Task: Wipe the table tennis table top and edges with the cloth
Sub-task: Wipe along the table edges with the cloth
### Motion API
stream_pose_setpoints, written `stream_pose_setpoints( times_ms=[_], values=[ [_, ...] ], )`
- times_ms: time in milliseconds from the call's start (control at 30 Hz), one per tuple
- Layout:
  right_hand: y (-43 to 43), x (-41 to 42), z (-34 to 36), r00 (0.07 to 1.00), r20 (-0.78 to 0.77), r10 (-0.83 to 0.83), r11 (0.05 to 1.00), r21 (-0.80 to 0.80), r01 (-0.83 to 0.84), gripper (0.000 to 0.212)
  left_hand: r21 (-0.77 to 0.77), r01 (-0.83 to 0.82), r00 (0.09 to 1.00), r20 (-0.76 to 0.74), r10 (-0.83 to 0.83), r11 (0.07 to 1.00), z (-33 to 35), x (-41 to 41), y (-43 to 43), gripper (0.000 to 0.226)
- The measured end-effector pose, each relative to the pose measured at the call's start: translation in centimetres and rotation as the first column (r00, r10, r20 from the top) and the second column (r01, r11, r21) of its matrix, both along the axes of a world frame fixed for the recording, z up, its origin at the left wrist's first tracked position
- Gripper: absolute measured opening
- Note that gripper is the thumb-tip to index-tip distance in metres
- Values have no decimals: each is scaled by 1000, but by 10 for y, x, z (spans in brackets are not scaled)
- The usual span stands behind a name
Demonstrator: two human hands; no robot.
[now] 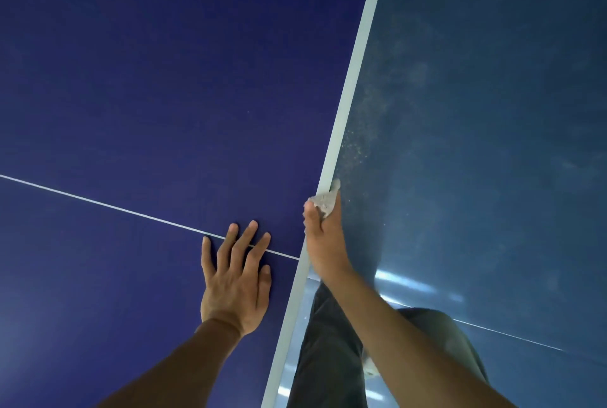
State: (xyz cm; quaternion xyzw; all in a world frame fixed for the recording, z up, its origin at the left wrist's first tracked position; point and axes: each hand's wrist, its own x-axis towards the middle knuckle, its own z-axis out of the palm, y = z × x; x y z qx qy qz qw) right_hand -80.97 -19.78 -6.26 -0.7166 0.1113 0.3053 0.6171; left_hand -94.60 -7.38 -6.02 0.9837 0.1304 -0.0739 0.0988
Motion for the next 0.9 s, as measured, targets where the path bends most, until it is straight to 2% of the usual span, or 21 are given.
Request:
stream_pose_setpoints(
  times_ms=[167, 267, 333, 500, 667, 767, 900],
  values=[
    [29, 138, -6, 989, 42, -140, 990, -26, 141, 24, 13, 8, 1000, -15, -8, 1000, 2, 0, 0, 50],
    [36, 183, -5, 986, 98, -134, 989, -45, 139, 33, 19, 0, 1000, -18, 0, 1000, 0, -1, 2, 49],
    [35, 182, -4, 985, 121, -121, 991, -49, 128, 42, 9, -12, 1000, -3, 12, 1000, 0, -1, 2, 48],
    [19, 103, -2, 997, 19, -75, 997, -7, 75, 55, -45, -76, 996, 49, 78, 996, 1, -3, -2, 46],
    [0, 43, -3, 999, -44, 26, 999, 26, -25, 72, -10, -113, 987, 115, 113, 994, 3, 14, -5, 41],
    [5, 75, -7, 998, -57, 27, 995, 97, -21, 71, -26, -126, 969, 212, 129, 992, 6, 52, -5, 40],
    [27, 196, -20, 997, 25, -79, 994, 71, 77, 52, -77, -72, 956, 279, 91, 994, 9, 146, -4, 38]
  ],
)
